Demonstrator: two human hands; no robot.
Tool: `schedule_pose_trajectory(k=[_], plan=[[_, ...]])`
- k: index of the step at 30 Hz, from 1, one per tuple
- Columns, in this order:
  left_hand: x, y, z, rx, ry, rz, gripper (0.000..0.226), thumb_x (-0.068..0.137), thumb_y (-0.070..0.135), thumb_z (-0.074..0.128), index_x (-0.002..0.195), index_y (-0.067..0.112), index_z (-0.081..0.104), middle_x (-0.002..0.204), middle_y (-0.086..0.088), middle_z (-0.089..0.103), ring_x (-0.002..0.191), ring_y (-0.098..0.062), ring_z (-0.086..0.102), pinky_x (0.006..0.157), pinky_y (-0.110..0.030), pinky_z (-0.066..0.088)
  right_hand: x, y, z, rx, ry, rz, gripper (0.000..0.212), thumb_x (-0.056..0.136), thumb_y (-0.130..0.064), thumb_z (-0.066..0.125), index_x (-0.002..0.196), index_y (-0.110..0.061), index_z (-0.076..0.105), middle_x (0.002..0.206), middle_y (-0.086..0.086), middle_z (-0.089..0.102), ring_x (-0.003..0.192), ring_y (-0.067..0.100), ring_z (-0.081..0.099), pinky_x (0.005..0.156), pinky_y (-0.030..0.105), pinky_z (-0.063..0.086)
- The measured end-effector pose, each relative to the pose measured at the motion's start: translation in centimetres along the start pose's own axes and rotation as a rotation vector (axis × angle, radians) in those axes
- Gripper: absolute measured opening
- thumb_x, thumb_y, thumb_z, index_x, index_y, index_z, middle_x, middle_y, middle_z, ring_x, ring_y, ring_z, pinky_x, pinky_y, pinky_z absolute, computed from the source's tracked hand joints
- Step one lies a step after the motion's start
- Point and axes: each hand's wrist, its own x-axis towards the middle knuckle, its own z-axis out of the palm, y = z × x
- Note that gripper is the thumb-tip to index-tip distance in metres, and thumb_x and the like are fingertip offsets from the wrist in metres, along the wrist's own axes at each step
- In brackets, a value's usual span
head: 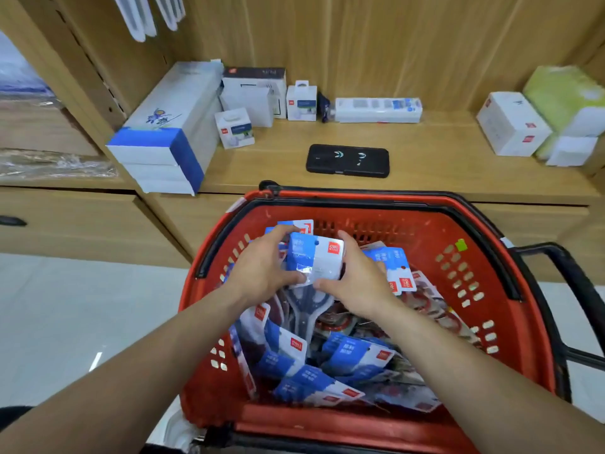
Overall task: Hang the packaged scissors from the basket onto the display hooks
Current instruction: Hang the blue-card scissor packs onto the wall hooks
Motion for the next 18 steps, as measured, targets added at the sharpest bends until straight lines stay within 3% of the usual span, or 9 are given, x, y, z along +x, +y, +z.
schedule_pose_trajectory(k=[2, 5, 9, 12, 14, 16, 18], plan=[[0.0, 0.1, -0.5, -0.023, -0.009, 0.024, 0.08, 0.076, 0.015, 0.091, 0.145, 0.026, 0.05, 0.119, 0.015, 0.062, 0.092, 0.005, 0.061, 0.073, -0.005, 0.045, 0.1, -0.2, 0.4, 0.044, 0.043, -0.01, 0.08, 0.083, -0.036, 0.083, 0.147, -0.027, 0.036, 0.128, -0.006, 0.067, 0.124, 0.027, 0.058, 0.107, 0.043, 0.039], [-0.1, -0.2, -2.4, -0.053, 0.013, 0.06, 0.074, 0.081, 0.019, 0.088, 0.145, 0.026, 0.052, 0.117, 0.02, 0.062, 0.1, -0.007, 0.064, 0.085, -0.023, 0.053, 0.1, -0.7, -0.1, 0.213, 0.067, -0.009, 0.06, 0.085, -0.024, 0.083, 0.13, -0.025, 0.044, 0.116, -0.005, 0.066, 0.109, 0.022, 0.063, 0.089, 0.04, 0.052], [-1.1, -1.7, -5.2, -0.023, 0.008, 0.045, 0.054, 0.091, 0.029, 0.078, 0.141, 0.023, 0.057, 0.129, 0.009, 0.065, 0.111, -0.013, 0.063, 0.096, -0.031, 0.053, 0.2, -1.4, -2.9, 0.429, 0.189, -0.015, 0.052, 0.091, -0.011, 0.076, 0.126, -0.02, 0.04, 0.102, -0.012, 0.056, 0.093, 0.01, 0.06, 0.071, 0.024, 0.047], [-2.5, -2.4, -6.1, 0.007, -0.086, 0.019, 0.037, 0.096, 0.032, 0.072, 0.131, 0.021, 0.066, 0.128, 0.007, 0.068, 0.114, -0.014, 0.066, 0.097, -0.032, 0.055, 0.0, -1.2, -5.2, 0.456, 0.231, -0.053, 0.057, 0.091, -0.006, 0.075, 0.133, -0.018, 0.038, 0.103, -0.017, 0.055, 0.091, -0.002, 0.057, 0.071, 0.014, 0.046], [-3.6, -2.6, -6.6, 0.014, -0.145, 0.03, 0.029, 0.097, 0.029, 0.072, 0.125, 0.023, 0.069, 0.124, 0.009, 0.068, 0.116, -0.011, 0.066, 0.094, -0.022, 0.053, -0.4, -1.0, -6.3, 0.468, 0.26, -0.05, 0.058, 0.09, -0.008, 0.077, 0.133, -0.02, 0.04, 0.105, -0.015, 0.058, 0.097, 0.005, 0.061, 0.078, 0.02, 0.051], [-4.8, -2.4, -7.3, 0.072, -0.192, 0.04, 0.033, 0.092, 0.034, 0.077, 0.124, 0.031, 0.067, 0.124, 0.014, 0.065, 0.116, -0.005, 0.062, 0.091, -0.015, 0.05, -0.8, -0.8, -7.0, 0.506, 0.277, -0.036, 0.059, 0.088, -0.01, 0.08, 0.132, -0.024, 0.043, 0.109, -0.013, 0.064, 0.103, 0.009, 0.066, 0.086, 0.032, 0.055], [-5.8, -2.5, -7.8, 0.161, -0.232, 0.026, 0.051, 0.082, 0.043, 0.085, 0.128, 0.038, 0.063, 0.129, 0.016, 0.06, 0.12, -0.006, 0.057, 0.1, -0.025, 0.051, -1.5, -0.8, -7.4, 0.525, 0.263, -0.029, 0.062, 0.086, -0.009, 0.082, 0.135, -0.025, 0.046, 0.107, -0.014, 0.067, 0.098, 0.004, 0.068, 0.081, 0.031, 0.057]])
